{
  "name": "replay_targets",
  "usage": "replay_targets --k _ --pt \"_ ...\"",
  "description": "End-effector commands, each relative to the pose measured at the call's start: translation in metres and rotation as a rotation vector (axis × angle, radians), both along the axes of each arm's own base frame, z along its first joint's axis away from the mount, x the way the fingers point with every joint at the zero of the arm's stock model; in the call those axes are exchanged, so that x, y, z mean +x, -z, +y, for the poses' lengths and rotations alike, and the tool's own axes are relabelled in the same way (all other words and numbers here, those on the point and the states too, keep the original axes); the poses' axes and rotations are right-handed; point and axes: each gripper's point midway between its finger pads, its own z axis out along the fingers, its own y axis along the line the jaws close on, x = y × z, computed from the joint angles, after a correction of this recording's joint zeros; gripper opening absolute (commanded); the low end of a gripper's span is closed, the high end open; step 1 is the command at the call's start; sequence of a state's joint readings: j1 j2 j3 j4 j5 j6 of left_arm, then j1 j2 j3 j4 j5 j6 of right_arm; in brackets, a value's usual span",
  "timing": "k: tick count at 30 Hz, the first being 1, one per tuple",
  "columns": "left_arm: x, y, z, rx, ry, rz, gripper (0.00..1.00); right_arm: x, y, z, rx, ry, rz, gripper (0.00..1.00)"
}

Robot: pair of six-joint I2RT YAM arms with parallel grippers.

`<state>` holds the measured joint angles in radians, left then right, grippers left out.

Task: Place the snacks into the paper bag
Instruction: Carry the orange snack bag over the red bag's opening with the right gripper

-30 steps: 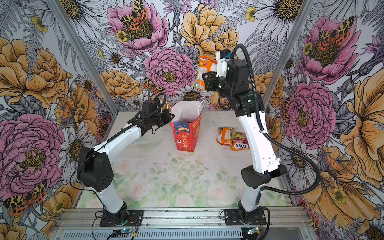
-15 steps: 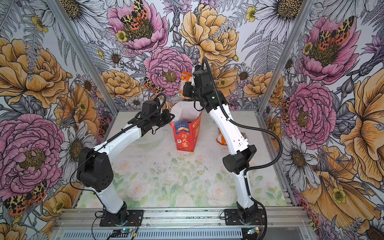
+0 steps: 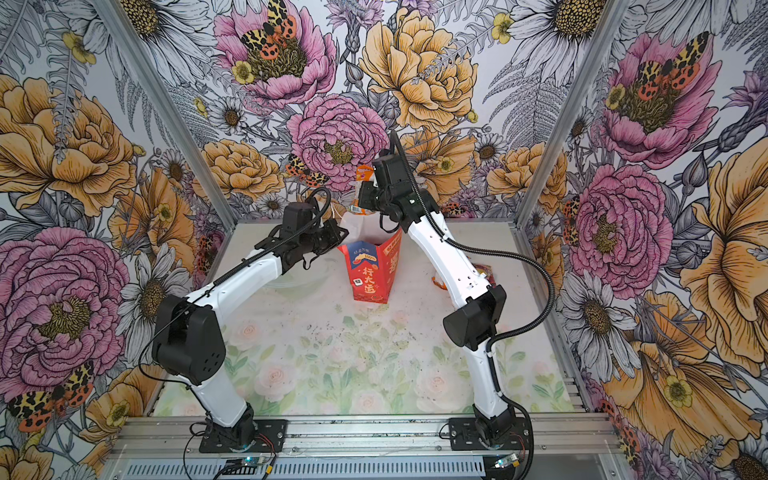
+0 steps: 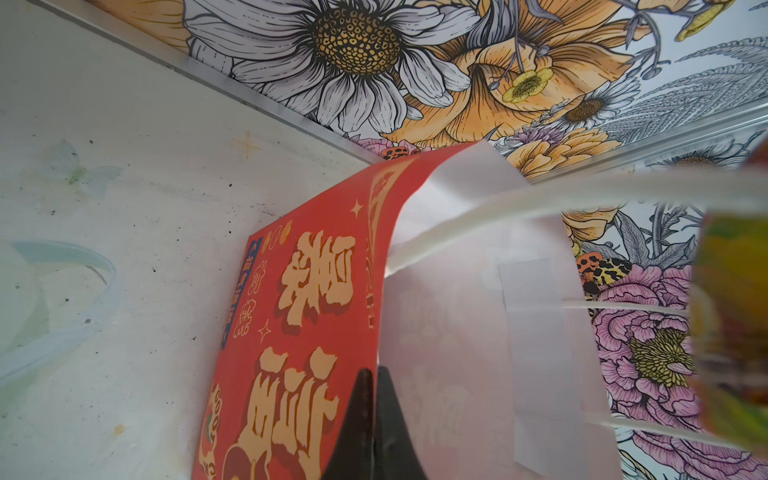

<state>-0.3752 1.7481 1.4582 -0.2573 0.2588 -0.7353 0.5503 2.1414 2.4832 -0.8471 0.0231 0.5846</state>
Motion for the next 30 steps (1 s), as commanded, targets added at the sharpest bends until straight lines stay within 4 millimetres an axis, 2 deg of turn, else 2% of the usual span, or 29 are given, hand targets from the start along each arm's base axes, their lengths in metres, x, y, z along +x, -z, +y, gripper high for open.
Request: replay_targets --k 1,8,14,30 --pt "-0.001 -0.001 0.011 0.0 -0.032 0.001 0.0 -0.007 -0.04 -0.013 0.019 0.085 -0.099 0.0" --pt "-0.001 0.001 0.01 -0.005 -0.031 0.006 0.0 -0.009 -0.026 -0.03 -0.063 0.167 -0.079 0.0" --pt "-0.001 -0.001 0.01 -0.008 -0.03 0.003 0.0 -0.008 -0.013 -0.036 -0.127 0.185 -0.064 0.0" --pt "0.001 -0.001 0.009 -0.011 -0.027 0.003 0.0 -0.008 0.013 -0.035 -0.262 0.1 -0.039 0.0"
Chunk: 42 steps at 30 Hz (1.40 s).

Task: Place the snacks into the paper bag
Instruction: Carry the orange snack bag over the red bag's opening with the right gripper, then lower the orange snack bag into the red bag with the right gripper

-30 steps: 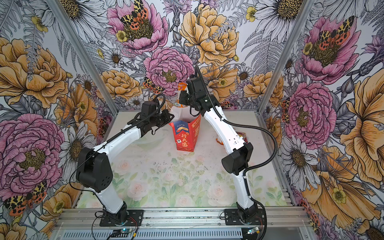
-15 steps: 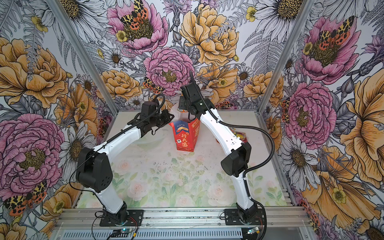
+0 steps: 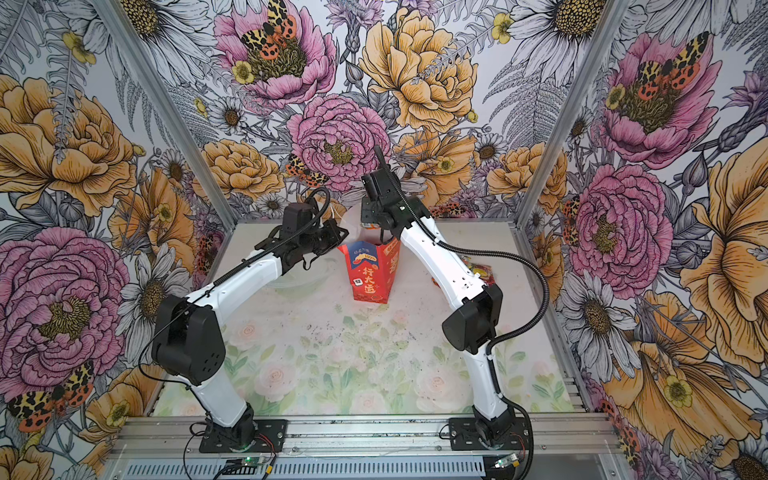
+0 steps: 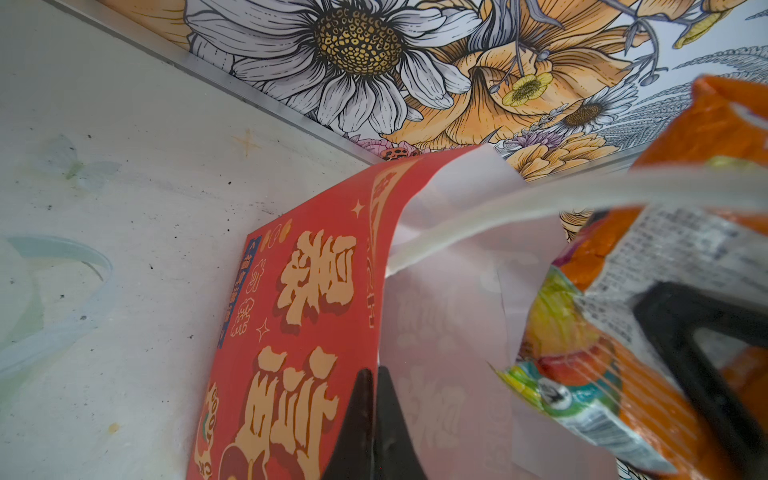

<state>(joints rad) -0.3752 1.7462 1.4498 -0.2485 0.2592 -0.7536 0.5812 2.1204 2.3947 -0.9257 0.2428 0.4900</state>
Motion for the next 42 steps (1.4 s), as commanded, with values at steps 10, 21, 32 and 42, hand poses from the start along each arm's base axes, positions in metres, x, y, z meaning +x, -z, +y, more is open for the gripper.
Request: replay_targets --k 10,21,32,42 --pt "0.002 -0.001 0.009 0.001 -0.017 0.0 0.0 -0.009 -0.012 0.009 0.016 -0.133 -0.003 0.0" --pt "0.001 -0.002 0.01 0.002 -0.02 -0.002 0.0 -0.004 0.006 0.009 -0.014 -0.175 0.029 0.0" --pt "0.0 -0.002 0.01 0.0 -0.02 -0.002 0.0 0.004 0.03 0.003 -0.06 -0.173 0.071 0.0" --pt "0.002 -0.002 0.009 0.001 -0.019 -0.002 0.0 0.008 0.048 0.003 -0.103 -0.185 0.096 0.0"
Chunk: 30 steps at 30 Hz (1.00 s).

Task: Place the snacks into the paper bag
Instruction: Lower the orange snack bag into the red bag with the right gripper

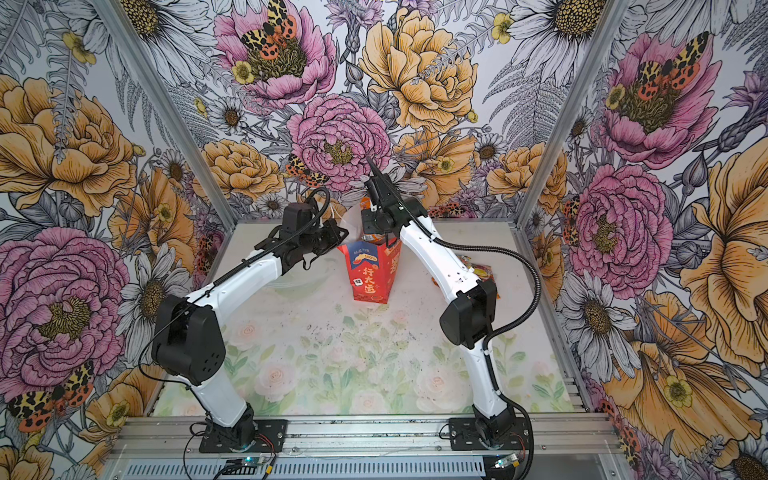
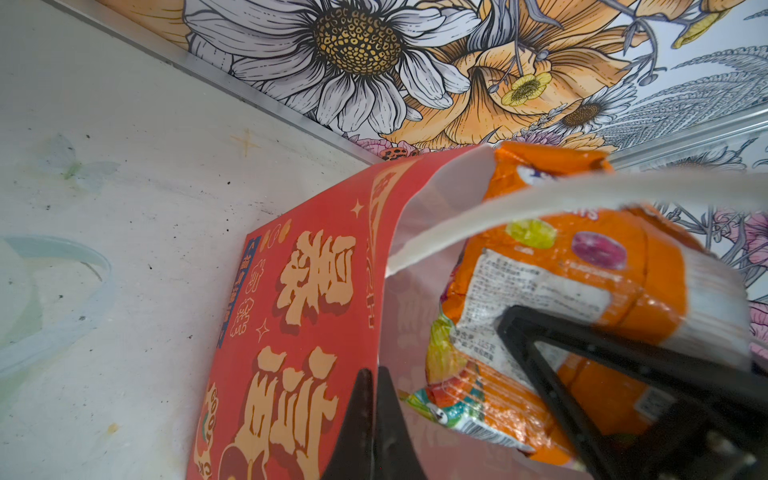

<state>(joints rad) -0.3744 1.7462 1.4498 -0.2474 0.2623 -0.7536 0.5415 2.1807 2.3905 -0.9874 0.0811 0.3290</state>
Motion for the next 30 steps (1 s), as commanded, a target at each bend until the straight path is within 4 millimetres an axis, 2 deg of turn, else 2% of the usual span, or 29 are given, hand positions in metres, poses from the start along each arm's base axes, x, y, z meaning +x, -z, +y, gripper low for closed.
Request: replay_targets --k 1,19,30 --pt "0.002 -0.002 0.009 0.002 -0.021 -0.002 0.0 0.008 -0.001 -0.003 -0.012 0.0 -0.026 0.0" --pt "0.001 -0.004 0.009 0.0 -0.019 -0.005 0.0 0.027 0.016 -0.022 0.05 0.163 0.02 0.0" --pt "0.0 -0.003 0.008 -0.001 -0.014 -0.005 0.0 0.036 0.012 -0.018 0.113 0.189 0.02 0.0"
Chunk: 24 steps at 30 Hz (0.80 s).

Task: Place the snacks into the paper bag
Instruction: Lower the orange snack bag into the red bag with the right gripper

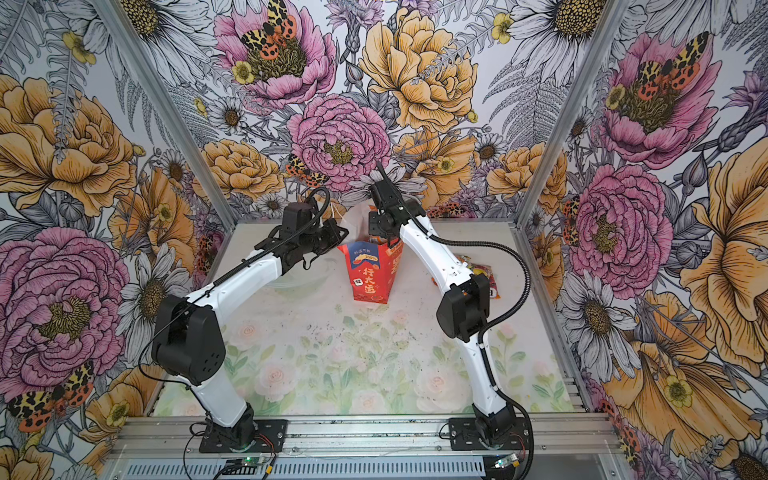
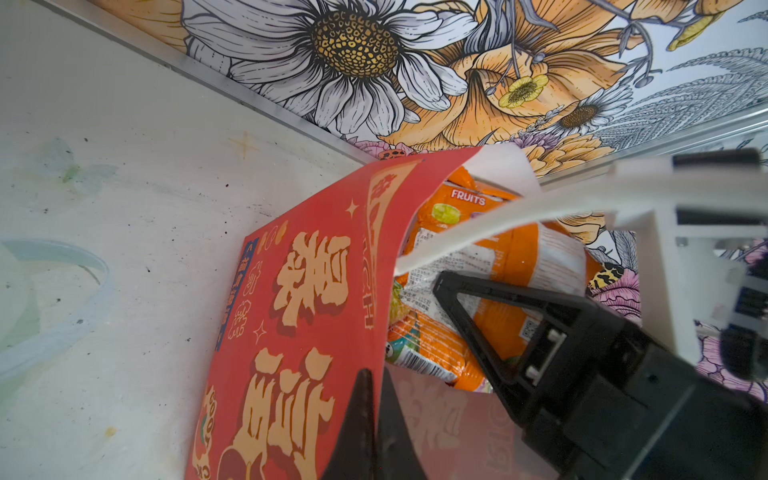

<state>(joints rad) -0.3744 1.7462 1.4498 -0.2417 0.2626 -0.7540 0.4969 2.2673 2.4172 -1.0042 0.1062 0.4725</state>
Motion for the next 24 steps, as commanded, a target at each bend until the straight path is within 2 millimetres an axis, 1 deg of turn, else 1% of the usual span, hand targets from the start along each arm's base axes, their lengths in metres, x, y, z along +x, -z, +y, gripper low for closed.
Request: replay_targets --k 1,11,21,24 --pt "0.0 -0.003 0.008 0.0 -0.015 -0.001 0.0 0.014 -0.029 0.004 0.075 0.029 -0.08 0.0" --pt "-0.001 -0.002 0.007 -0.002 -0.01 0.0 0.0 0.02 -0.036 0.015 0.161 0.046 -0.079 0.0" --pt "-0.001 -0.004 0.008 -0.005 -0.008 -0.005 0.0 0.026 -0.036 0.022 0.215 0.07 -0.078 0.0" --pt "-0.001 -0.005 0.007 -0.005 -0.006 -0.007 0.0 0.026 -0.037 0.024 0.221 0.066 -0.08 0.04"
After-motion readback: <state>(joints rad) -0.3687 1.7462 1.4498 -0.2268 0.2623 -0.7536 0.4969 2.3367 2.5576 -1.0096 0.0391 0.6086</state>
